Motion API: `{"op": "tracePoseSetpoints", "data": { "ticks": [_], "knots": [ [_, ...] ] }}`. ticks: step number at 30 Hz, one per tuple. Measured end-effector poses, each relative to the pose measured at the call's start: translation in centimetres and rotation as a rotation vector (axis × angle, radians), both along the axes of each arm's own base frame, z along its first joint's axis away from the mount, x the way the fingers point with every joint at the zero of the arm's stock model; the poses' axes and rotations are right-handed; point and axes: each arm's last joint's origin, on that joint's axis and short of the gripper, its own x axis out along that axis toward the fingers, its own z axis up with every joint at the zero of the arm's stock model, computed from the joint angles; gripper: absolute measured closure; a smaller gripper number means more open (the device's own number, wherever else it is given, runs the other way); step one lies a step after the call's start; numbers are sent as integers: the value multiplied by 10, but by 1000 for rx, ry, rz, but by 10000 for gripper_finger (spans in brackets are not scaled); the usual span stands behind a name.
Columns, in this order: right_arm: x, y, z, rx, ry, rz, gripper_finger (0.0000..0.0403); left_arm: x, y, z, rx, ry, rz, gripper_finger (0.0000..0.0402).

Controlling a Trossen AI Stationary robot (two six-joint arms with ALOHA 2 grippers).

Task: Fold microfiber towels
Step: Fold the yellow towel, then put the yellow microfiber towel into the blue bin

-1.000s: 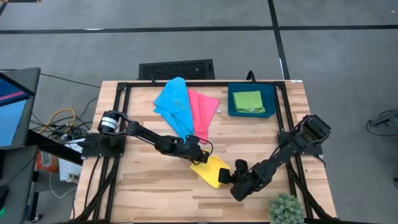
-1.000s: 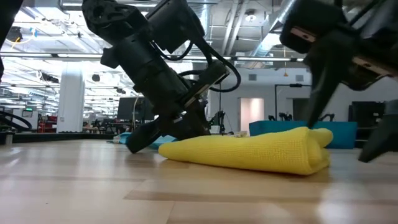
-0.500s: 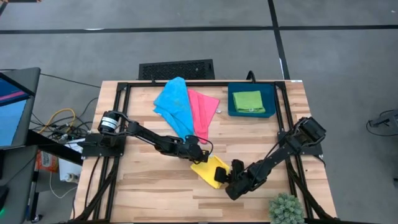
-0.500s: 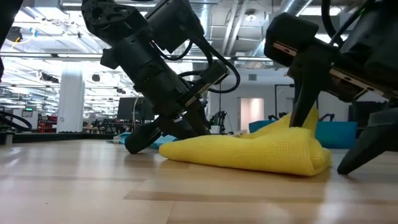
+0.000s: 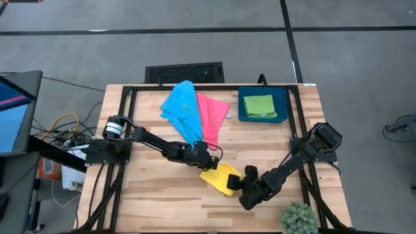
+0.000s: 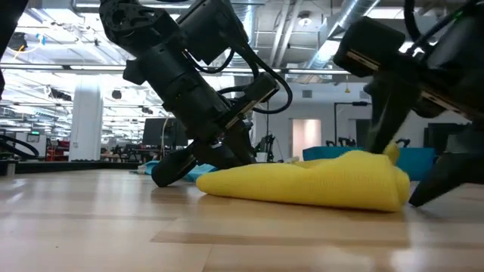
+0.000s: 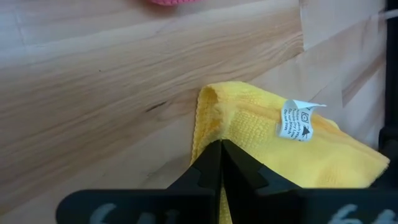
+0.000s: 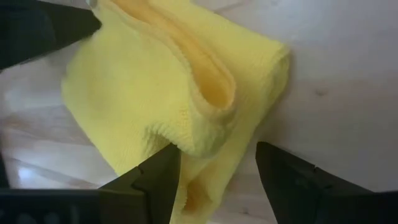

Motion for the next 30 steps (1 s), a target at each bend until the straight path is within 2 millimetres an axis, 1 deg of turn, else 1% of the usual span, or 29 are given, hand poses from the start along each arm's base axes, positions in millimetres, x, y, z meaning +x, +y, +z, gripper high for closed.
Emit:
{"op": "tracePoseSetpoints", "data": {
  "ticks": [2, 6, 9, 12, 17, 20, 26, 30],
  "knots": [
    [-3, 3, 0, 10, 9, 4, 168, 0, 0, 0, -9, -2, -6, 401],
    [-16, 11, 3, 17, 46, 11, 168, 0, -1, 0, -10, -4, -12, 401],
    [-19, 15, 11, 16, -1, 16, 168, 0, -1, 0, -11, -5, -13, 401],
    [-18, 15, 18, 2, -70, -20, 168, 1, -1, 0, -12, -7, -13, 401],
    [-11, 8, 11, -3, -53, -54, 168, 1, -1, 1, -6, -10, -9, 401],
    [-8, 4, 10, -6, -51, -68, 168, 1, -1, 1, -3, -11, -10, 401],
    [-7, -3, 6, 11, -11, -75, 168, 1, -1, 1, 3, -15, -14, 401],
    [-8, -3, 6, 22, 0, -74, 168, 1, -1, 1, 5, -17, -13, 401]
  ]
}}
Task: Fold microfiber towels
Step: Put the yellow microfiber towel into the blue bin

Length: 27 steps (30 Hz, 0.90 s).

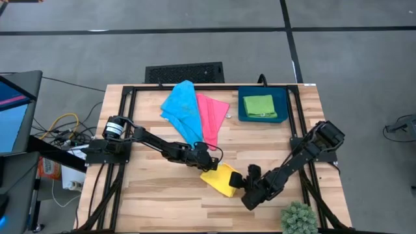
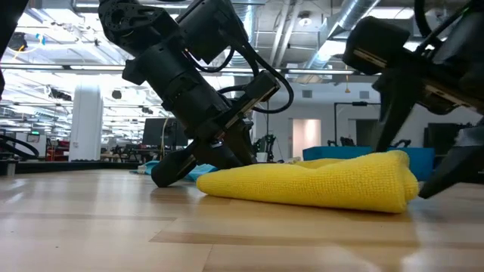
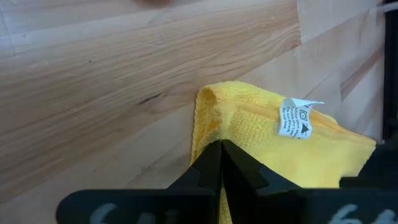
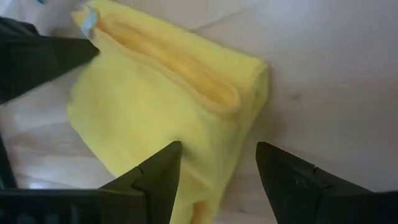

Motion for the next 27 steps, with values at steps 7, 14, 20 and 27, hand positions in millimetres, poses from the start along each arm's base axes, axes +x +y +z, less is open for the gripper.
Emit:
{"op": "tracePoseSetpoints", "data": {
  "ticks": [7, 14, 20, 27],
  "knots": [
    [8, 3, -15, 13, -2, 16, 168, 1, 0, 1, 6, -11, 10, 401],
    [13, -1, -18, 17, 14, 15, 186, 1, 1, 1, 9, -14, 16, 401],
    [9, -1, -19, 11, 45, 39, 331, 1, 1, 1, 11, -15, 17, 401],
    [10, -2, -19, -45, 55, 96, 380, 1, 1, 1, 24, -20, -5, 401]
  ]
}}
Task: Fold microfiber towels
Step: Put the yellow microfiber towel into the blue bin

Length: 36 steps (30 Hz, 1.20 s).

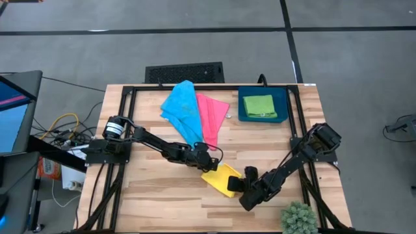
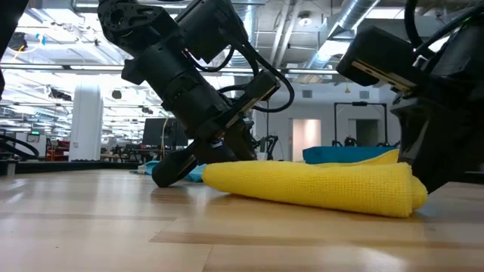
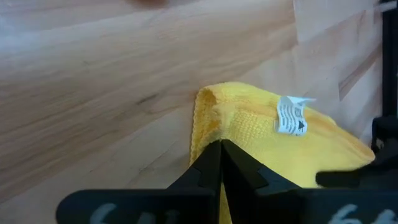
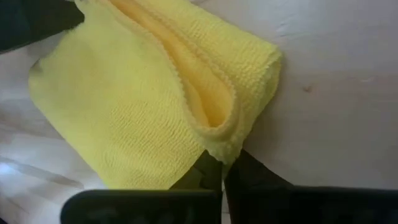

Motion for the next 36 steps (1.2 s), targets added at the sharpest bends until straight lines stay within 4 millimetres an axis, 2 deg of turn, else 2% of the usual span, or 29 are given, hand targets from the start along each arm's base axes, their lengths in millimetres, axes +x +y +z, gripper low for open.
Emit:
{"op": "tracePoseSetpoints", "data": {
  "ticks": [5, 8, 12, 17, 22, 27, 31, 36],
  "knots": [
    [-6, -2, 8, -49, 18, 40, 395, -2, 10, 16, 26, -19, -139, 401],
    [-12, -8, 15, -87, 55, 45, 398, -4, 23, 45, 29, -79, -206, 401],
    [-18, -18, 38, -123, 71, 85, 399, -15, 35, 74, 21, -93, -304, 401],
    [-23, -42, 65, -172, 120, 141, 401, -35, 43, 106, 59, -89, -317, 401],
    [-21, -62, 73, -184, 170, 196, 401, -48, 46, 113, 135, -13, -310, 401],
    [-19, -68, 78, -186, 174, 246, 402, -52, 45, 111, 138, 30, -329, 401],
    [-21, -85, 104, -198, 122, 274, 402, -52, 44, 111, 115, 23, -358, 401],
    [-32, -130, 136, -255, 118, 319, 403, -51, 44, 112, 91, 2, -387, 401]
  ]
}}
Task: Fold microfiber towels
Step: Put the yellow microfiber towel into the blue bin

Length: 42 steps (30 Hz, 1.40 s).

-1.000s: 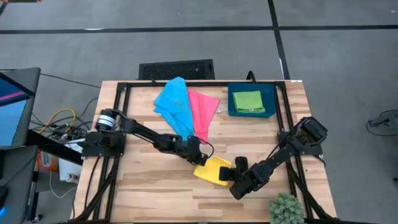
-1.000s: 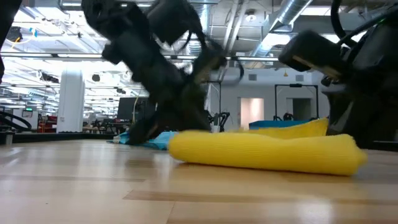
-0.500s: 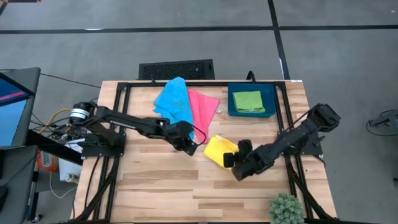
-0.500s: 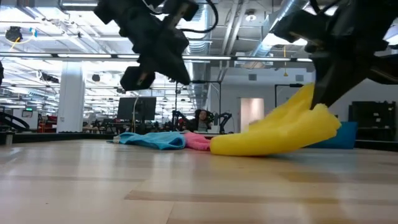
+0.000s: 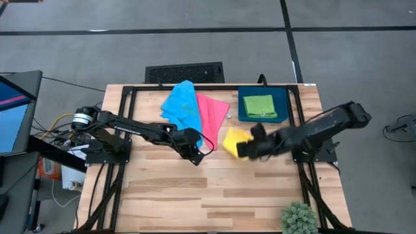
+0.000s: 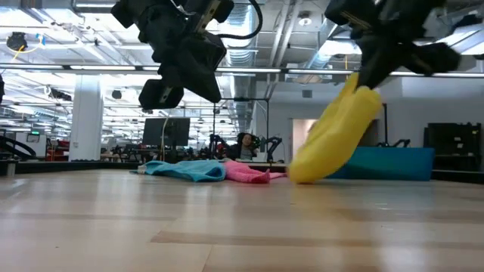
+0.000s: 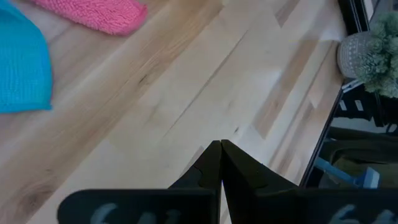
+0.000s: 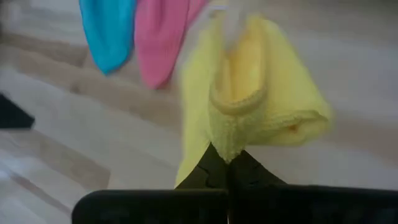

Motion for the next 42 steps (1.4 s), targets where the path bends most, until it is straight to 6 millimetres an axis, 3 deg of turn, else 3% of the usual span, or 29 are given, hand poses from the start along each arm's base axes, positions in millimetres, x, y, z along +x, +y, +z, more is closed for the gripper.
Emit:
{"op": "tracePoseSetpoints", "data": {
  "ticks": [8, 16, 22, 29, 37, 42],
  "knots": [
    [-14, -83, 36, -2, -91, 133, 403, 0, 0, 0, 22, -2, -13, 401],
    [-22, -143, 80, -67, -226, 176, 403, 0, 1, 0, 38, -4, -1, 401],
    [-17, -183, 101, -146, -254, 238, 403, 0, 5, 0, 43, -4, 16, 401],
    [-25, -216, 87, -132, -152, 320, 403, 1, 9, 0, 55, -1, 69, 401],
    [-63, -251, 58, 12, 84, 346, 403, 1, 10, 0, 73, -1, 100, 401],
    [-78, -262, 46, 84, 181, 365, 403, 1, 11, 0, 94, -2, 121, 401]
  ]
}}
